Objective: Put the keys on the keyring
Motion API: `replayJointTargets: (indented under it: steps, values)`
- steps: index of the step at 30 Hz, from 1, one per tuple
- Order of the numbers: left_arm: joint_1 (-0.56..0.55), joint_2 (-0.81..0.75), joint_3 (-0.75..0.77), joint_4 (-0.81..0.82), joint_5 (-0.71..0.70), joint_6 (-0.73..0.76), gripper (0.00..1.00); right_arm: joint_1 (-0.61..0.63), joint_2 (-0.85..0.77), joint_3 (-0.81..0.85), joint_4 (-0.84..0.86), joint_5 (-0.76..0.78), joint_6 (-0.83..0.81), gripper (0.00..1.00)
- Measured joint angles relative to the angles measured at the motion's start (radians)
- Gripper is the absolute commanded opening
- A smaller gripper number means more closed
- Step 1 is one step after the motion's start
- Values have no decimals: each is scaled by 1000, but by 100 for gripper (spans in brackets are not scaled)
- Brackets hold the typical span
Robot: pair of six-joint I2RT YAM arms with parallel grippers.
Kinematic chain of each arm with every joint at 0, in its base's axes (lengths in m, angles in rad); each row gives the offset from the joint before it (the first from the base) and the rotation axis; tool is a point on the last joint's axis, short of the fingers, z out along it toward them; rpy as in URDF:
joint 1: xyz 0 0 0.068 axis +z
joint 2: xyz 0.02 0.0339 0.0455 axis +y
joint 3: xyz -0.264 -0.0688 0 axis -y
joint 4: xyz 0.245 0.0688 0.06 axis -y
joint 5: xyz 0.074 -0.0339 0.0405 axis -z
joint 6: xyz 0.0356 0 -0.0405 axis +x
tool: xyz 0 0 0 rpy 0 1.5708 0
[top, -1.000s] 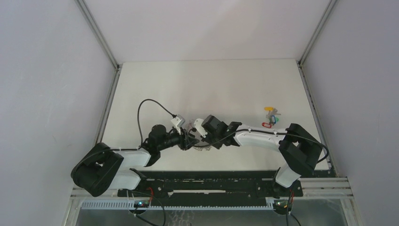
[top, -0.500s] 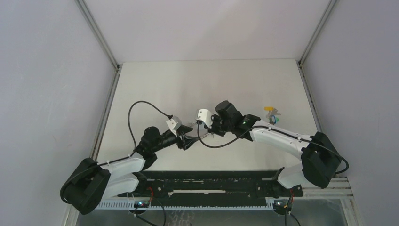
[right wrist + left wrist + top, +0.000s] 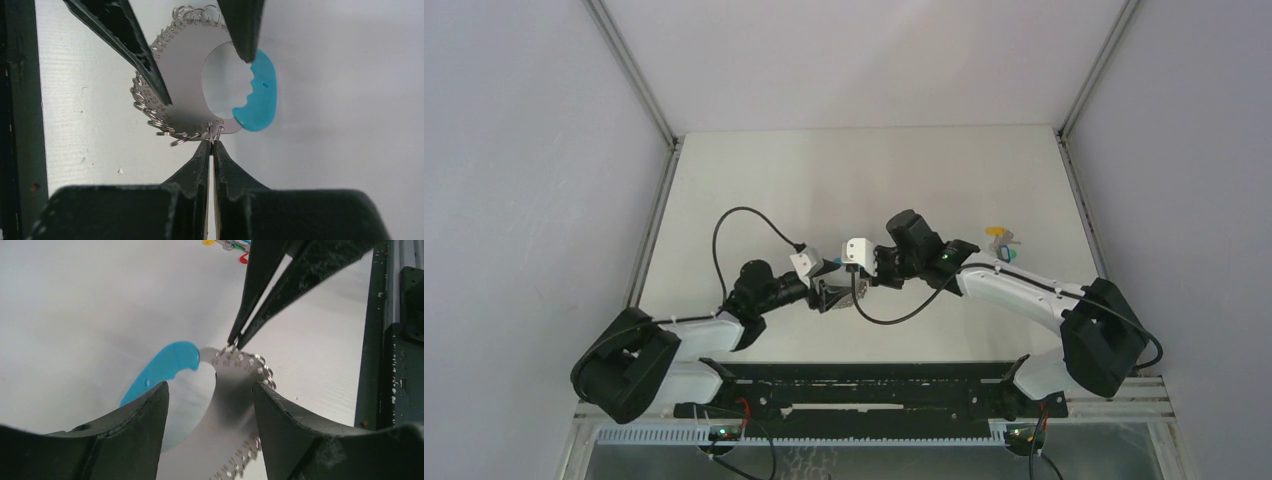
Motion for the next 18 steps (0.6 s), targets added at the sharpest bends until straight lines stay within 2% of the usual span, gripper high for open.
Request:
replayJointTargets:
  steps: [4,9,18]
  values:
    - [0,69,62,4,23,17,63,-4,24,0,6,-26,-19,0]
    - [0,113,94,12,54,27,49,-9,50,0,13,-60,-29,0]
    - [0,188,95,61,88,34,48,-22,66,0,20,-102,-34,0]
